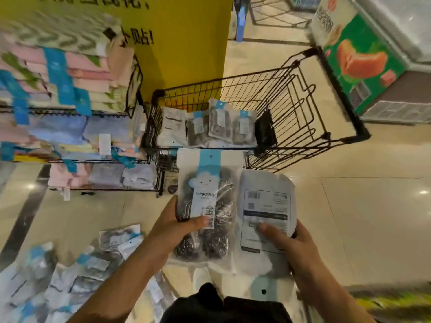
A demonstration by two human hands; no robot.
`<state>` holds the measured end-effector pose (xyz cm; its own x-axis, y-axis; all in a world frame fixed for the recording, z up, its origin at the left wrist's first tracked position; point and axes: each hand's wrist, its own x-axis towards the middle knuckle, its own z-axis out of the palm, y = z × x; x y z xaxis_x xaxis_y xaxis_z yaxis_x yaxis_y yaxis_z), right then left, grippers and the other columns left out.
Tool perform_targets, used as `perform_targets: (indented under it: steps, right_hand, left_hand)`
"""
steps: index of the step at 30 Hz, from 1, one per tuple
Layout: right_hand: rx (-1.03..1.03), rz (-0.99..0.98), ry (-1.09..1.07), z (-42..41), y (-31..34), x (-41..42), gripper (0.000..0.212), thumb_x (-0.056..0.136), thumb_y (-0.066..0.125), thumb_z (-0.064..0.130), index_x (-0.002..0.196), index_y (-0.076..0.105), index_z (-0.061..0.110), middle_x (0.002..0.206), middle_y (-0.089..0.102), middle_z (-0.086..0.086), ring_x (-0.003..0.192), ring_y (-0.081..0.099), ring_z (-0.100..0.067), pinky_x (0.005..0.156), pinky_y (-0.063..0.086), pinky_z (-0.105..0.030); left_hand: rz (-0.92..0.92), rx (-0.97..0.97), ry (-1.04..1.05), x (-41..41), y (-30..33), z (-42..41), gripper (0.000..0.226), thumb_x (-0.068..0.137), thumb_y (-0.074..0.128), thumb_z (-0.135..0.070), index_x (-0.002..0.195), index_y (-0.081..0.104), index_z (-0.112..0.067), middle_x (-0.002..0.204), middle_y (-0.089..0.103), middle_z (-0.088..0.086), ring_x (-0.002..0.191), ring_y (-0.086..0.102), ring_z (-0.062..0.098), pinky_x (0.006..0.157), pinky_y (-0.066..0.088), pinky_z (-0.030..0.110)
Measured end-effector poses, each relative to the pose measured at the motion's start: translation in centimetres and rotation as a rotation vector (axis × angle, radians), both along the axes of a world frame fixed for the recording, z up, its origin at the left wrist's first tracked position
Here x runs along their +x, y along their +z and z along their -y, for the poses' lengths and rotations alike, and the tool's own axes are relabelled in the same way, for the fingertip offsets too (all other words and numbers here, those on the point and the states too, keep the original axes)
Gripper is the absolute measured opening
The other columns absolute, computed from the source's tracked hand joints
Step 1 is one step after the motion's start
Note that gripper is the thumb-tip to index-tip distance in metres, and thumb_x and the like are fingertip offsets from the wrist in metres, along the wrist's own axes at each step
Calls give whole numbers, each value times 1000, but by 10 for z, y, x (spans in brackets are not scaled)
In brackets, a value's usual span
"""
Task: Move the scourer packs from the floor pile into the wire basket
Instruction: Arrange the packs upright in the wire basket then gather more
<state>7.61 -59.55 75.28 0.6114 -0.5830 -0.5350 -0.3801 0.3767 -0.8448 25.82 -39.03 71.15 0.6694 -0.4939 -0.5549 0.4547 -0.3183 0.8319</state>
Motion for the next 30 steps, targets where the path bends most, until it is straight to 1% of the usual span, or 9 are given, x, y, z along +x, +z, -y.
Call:
perform_targets:
  steps: [5,8,11,15,20,22,25,28,30]
  right_hand:
    - [-29,-18,53,50,-1,69,46,77,87,17,120,71,19,107,82,-7,94,81,-31,86,65,-58]
    - [-18,-16,114,82,-7,113,38,81,85,15,116,72,19,105,83,-8,93,81,-30,86,65,-56]
    - [0,-18,137,117,-15,157,41,83,85,15,122,71,18,108,82,-8,96,81,-30,87,65,-56]
    - [50,-22,167,172,-17,217,39,84,83,13,121,71,17,106,83,-9,94,81,-29,85,65,-53]
    - [64,-16,221,235,-29,282,43,85,80,12,126,67,15,112,81,-11,98,80,-31,81,66,-49]
    - [36,-22,212,256,-40,304,37,88,77,10,123,67,19,110,82,-7,96,81,-26,77,67,-44]
    - [6,-75,152,289,-75,335,33,90,76,7,119,70,21,108,82,-4,96,81,-25,81,66,-46]
    - [-27,-134,70,314,-136,363,35,89,77,1,121,72,15,105,83,-7,93,81,-24,71,67,-37]
    - [-55,-188,40,328,-180,379,33,88,78,1,116,74,17,104,83,-6,90,81,-21,66,67,-31]
  left_hand:
    - [-24,-15,37,57,-1,42,65,78,89,-12,132,59,-31,121,78,-7,112,73,12,91,54,28]
    - [-3,-18,55,91,-6,70,59,79,88,-9,126,61,-32,114,80,-11,103,75,5,91,55,28]
    - [-2,7,104,129,-6,102,57,76,91,-12,121,62,-31,107,81,-14,99,76,6,86,55,25]
    - [-20,39,132,183,4,145,101,46,103,-49,135,60,-31,126,77,-5,118,72,19,108,52,46]
    - [-23,126,185,242,-5,197,110,69,97,-37,160,34,-32,155,52,-5,140,51,25,112,43,47]
    - [-21,130,177,262,-13,220,105,73,95,-34,159,35,-31,151,50,-11,139,49,23,112,42,47]
    - [-27,140,164,294,-38,261,103,73,95,-33,157,36,-34,145,47,-19,138,48,15,119,37,42]
    - [-82,127,83,328,-95,297,67,81,90,-20,126,48,-45,129,62,-23,116,59,0,102,46,27]
    - [-67,164,59,345,-137,317,61,81,90,-18,125,53,-37,124,68,-17,115,64,7,94,49,25]
